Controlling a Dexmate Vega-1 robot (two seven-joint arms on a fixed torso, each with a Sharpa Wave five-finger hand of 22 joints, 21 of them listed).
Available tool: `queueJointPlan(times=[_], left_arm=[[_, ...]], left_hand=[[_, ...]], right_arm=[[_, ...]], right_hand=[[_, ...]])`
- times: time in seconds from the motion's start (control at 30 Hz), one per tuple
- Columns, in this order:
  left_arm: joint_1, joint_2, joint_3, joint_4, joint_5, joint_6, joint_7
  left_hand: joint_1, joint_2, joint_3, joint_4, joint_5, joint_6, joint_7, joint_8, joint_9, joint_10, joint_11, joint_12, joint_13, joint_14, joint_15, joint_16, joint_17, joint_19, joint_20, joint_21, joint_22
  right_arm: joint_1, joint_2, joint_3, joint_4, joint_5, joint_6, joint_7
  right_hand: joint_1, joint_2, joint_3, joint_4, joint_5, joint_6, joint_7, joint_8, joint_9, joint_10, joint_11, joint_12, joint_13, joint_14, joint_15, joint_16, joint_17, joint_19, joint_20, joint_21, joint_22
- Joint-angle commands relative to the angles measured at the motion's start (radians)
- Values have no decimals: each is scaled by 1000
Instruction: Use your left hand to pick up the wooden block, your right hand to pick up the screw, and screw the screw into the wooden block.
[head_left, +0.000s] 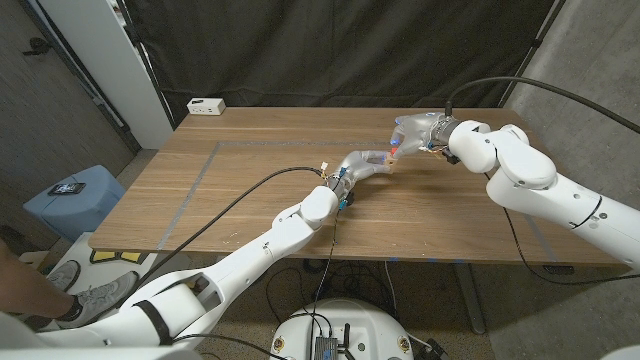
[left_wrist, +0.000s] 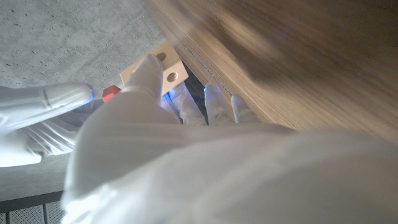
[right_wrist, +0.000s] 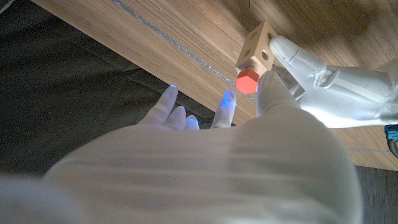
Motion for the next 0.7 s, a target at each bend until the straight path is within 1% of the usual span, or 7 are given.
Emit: queueJointPlan(times=[0.03, 0.27, 0.7], left_arm=[[13, 9, -3, -23, 5, 7, 9], [20, 15, -4, -37, 8, 11, 12], [26, 18, -6, -46, 9, 12, 12]], left_hand=[[0, 9, 5, 4, 8, 3, 2, 9, 1, 13, 1, 5, 2, 8, -76, -2, 3, 9, 2, 0, 4], [0, 8, 5, 3, 7, 4, 2, 9, 1, 13, 0, 5, 2, 8, -77, -2, 3, 9, 1, 0, 4], [0, 9, 5, 4, 8, 5, 0, 10, 1, 13, 0, 5, 2, 7, -77, -3, 3, 9, 2, 0, 4]], right_arm=[[-23, -3, 20, -5, -4, 16, -18], [-36, -3, 30, -9, 1, 17, -27], [-48, 4, 34, -9, 3, 16, -43]], right_hand=[[19, 5, 9, 2, 3, 21, 0, 12, 7, 13, -4, 8, 4, 6, -5, 5, 3, 11, -7, 10, 2], [28, 7, 15, 3, 4, 43, -4, 23, 11, 21, -4, 9, 4, 12, -11, 6, 4, 16, -9, 10, 2], [36, 6, 21, 6, 3, 72, 1, 41, 19, 35, -9, 10, 3, 22, -13, 8, 6, 27, -14, 11, 2]])
